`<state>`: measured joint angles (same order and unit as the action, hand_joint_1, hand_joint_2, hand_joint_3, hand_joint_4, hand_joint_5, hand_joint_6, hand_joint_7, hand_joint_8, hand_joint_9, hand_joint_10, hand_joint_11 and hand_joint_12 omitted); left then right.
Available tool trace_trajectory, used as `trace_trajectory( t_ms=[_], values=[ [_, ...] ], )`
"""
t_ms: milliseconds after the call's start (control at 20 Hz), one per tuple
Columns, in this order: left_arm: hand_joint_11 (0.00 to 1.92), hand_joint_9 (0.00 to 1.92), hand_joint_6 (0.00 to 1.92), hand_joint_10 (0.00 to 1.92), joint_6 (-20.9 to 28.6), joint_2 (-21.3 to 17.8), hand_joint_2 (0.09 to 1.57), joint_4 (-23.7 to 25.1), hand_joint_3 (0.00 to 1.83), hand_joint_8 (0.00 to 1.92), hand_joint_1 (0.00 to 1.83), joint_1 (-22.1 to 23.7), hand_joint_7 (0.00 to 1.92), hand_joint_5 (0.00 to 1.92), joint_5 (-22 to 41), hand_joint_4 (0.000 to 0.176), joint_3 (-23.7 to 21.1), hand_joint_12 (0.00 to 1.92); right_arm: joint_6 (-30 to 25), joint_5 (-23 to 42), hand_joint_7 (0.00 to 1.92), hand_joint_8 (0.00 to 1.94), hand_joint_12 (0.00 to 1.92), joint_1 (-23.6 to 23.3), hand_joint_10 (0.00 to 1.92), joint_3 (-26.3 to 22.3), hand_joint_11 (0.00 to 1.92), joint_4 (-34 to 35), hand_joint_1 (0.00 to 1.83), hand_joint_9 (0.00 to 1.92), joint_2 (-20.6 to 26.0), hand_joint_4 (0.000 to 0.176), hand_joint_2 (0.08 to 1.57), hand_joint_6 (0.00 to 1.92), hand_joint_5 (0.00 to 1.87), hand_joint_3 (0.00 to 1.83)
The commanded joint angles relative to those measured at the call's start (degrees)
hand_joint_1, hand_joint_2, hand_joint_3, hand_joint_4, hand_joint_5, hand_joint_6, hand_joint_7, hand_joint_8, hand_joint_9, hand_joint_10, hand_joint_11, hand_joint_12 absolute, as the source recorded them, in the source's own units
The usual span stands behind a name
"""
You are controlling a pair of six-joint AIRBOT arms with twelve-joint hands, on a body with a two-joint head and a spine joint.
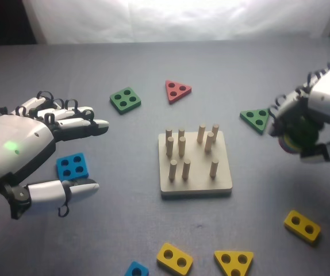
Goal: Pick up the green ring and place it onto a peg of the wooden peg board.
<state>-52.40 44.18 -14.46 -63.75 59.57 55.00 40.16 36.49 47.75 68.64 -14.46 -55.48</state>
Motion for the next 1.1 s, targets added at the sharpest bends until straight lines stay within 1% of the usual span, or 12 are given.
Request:
trace_trajectory(
  t_ms=[0, 50, 150, 200, 300, 400, 450, 550, 750, 850, 950, 1050],
  values=[
    [0.0, 0.34, 0.0, 0.0, 0.2, 0.5, 1.1, 0.9, 0.0, 0.0, 0.68, 0.5, 0.32, 0.5, 6.6, 0.088, 0.1, 1.03, -0.8, 7.2, 1.11, 0.74, 1.27, -1.1, 1.11, 0.0, 0.86, 0.3, 1.4, 1.04, -0.3, 0.0, 1.05, 0.6, 1.13, 0.0],
    [0.0, 0.34, 0.0, 0.0, 0.2, 0.5, 1.1, 0.9, 0.0, 0.0, 0.67, 0.5, 0.31, 0.49, 6.6, 0.087, 0.2, 1.03, -1.8, 7.9, 1.16, 0.83, 1.26, -1.8, 0.89, 0.1, 0.91, -0.8, 1.3, 1.13, -0.6, 0.0, 1.03, 0.48, 1.2, 0.0],
    [0.0, 0.32, 0.0, 0.0, 0.2, 0.5, 1.09, 0.9, 0.0, 0.0, 0.72, 0.6, 0.31, 0.49, 6.6, 0.077, 0.4, 1.01, -4.3, 9.2, 1.14, 0.93, 1.3, -3.6, 0.82, 0.7, 0.92, -3.3, 1.28, 1.16, -1.8, 0.0, 1.04, 0.42, 1.22, 0.0],
    [0.0, 0.32, 0.0, 0.0, 0.2, 0.5, 1.1, 0.9, 0.0, 0.0, 0.72, 0.6, 0.31, 0.5, 6.6, 0.071, 0.5, 1.0, -5.3, 9.6, 1.12, 0.96, 1.42, -4.4, 0.92, 1.2, 0.96, -4.3, 1.27, 1.18, -2.7, 0.0, 1.06, 0.68, 1.09, 0.01],
    [0.0, 0.32, 0.0, 0.0, 0.2, 0.6, 1.1, 0.9, 0.0, 0.0, 0.74, 0.7, 0.3, 0.5, 6.5, 0.05, 0.6, 1.02, -7.9, 10.1, 1.07, 1.11, 1.53, -5.7, 1.22, 2.3, 1.03, -6.4, 1.28, 1.19, -4.6, 0.0, 1.08, 0.58, 1.11, 0.0],
    [0.0, 0.32, 0.0, 0.0, 0.2, 0.6, 1.1, 0.8, 0.0, 0.0, 0.72, 0.7, 0.3, 0.49, 6.5, 0.058, 0.7, 0.99, -10.9, 10.3, 1.09, 0.93, 1.31, -6.6, 0.86, 3.2, 1.07, -9.1, 1.25, 1.25, -6.0, 0.0, 1.09, 0.85, 1.03, 0.0],
    [0.0, 0.32, 0.0, 0.01, 0.2, 0.6, 1.11, 0.8, 0.0, 0.0, 0.71, 0.7, 0.3, 0.48, 6.5, 0.063, 0.8, 1.01, -12.6, 10.7, 1.07, 1.01, 1.39, -6.8, 0.87, 3.6, 1.08, -10.2, 1.26, 1.26, -6.8, 0.0, 1.09, 0.73, 1.07, 0.0],
    [0.0, 0.31, 0.0, 0.0, 0.2, 0.7, 1.12, 0.7, 0.0, 0.0, 0.71, 0.7, 0.29, 0.48, 6.5, 0.056, 1.0, 0.96, -13.9, 11.1, 1.01, 1.21, 1.58, -6.9, 1.2, 4.0, 0.95, -11.4, 1.28, 1.09, -7.7, 0.0, 1.09, 0.44, 1.15, 0.0],
    [0.0, 0.32, 0.01, 0.0, 0.2, 1.1, 1.1, 0.7, 0.0, 0.0, 0.75, 1.1, 0.31, 0.52, 6.1, 0.018, 1.4, 0.99, -15.5, 11.1, 0.96, 1.32, 1.68, -7.3, 1.39, 4.3, 0.98, -13.5, 1.27, 1.05, -9.0, 0.0, 1.12, 0.56, 1.07, 0.0],
    [0.0, 0.31, 0.0, 0.0, 0.2, 1.3, 1.12, 0.7, 0.0, 0.0, 0.71, 1.4, 0.3, 0.5, 5.9, 0.055, 1.6, 0.99, -15.7, 11.2, 1.01, 1.2, 1.58, -7.3, 1.25, 4.4, 0.82, -13.6, 1.28, 0.97, -9.7, 0.0, 1.1, 0.54, 1.11, 0.0],
    [0.0, 0.3, 0.0, 0.0, 0.2, 1.4, 1.15, 0.7, 0.01, 0.0, 0.58, 1.5, 0.27, 0.46, 5.8, 0.085, 1.6, 0.99, -16.1, 11.2, 1.03, 1.16, 1.46, -7.3, 1.15, 4.4, 0.86, -14.1, 1.28, 1.0, -10.1, 0.0, 1.09, 0.58, 1.08, 0.0],
    [0.0, 0.25, 0.0, 0.0, 0.2, 1.4, 1.15, 0.7, 0.0, 0.0, 0.53, 1.8, 0.27, 0.49, 5.7, 0.082, 1.7, 0.9, -16.6, 11.2, 1.08, 1.02, 1.35, -7.2, 0.91, 4.4, 0.95, -14.4, 1.26, 1.13, -10.2, 0.0, 1.09, 0.76, 1.02, 0.0]
  ],
)
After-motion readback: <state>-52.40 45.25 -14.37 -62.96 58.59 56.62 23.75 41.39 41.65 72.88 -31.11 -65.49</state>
